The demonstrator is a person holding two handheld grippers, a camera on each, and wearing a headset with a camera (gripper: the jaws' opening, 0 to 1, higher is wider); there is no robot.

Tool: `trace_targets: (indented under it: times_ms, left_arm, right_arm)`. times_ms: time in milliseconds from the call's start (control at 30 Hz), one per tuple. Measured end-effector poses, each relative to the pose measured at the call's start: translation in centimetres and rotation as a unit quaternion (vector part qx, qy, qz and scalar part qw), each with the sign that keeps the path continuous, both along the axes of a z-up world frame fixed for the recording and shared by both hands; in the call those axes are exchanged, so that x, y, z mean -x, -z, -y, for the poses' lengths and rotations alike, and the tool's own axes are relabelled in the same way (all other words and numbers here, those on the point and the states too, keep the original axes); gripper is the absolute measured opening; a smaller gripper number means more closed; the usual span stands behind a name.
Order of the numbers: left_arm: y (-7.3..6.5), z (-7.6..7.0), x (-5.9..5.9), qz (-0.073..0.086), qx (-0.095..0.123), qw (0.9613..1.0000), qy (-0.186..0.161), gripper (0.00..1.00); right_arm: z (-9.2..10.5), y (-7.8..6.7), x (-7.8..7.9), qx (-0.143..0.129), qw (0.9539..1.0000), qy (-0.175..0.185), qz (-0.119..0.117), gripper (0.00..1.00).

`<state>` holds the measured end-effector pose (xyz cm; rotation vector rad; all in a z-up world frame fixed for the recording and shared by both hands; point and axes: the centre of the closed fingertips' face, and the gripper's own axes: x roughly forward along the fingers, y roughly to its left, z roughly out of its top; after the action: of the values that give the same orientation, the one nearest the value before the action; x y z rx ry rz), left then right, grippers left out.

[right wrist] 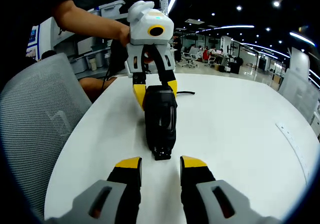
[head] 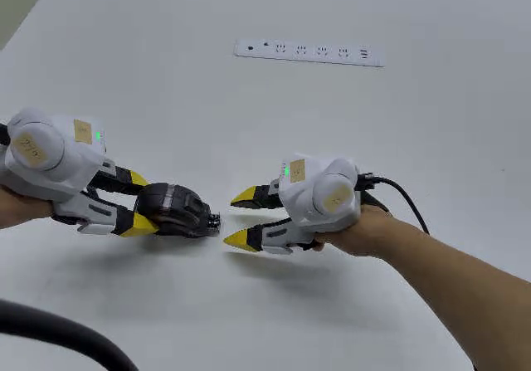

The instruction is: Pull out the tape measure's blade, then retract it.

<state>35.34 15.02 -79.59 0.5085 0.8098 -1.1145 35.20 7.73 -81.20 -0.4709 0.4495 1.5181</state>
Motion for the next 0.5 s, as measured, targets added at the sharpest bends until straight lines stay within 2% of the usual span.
trace_targets:
  times_ms: [167,267,500]
  left_arm:
    - [0.0,0.0,0.0,-0.001,-0.001,1.0,-0.002,0.28]
    - [0.1,-0.1,0.0,-0.003,-0.001,1.0,-0.002,0.28]
    - [0.1,-0.1,0.0,-0.007,0.0,1.0,-0.001,0.28]
  right_arm:
    - [-0.7,0.5,-0.1,0.004,1.0,-0.001,0.001,0.27]
    - [-0.9,1.0,-0.3,0.016,0.9998,-0.005,0.01,0.25]
    - [-1.4,1.3,-0.6,0.02,0.9998,-0.006,0.005,0.21]
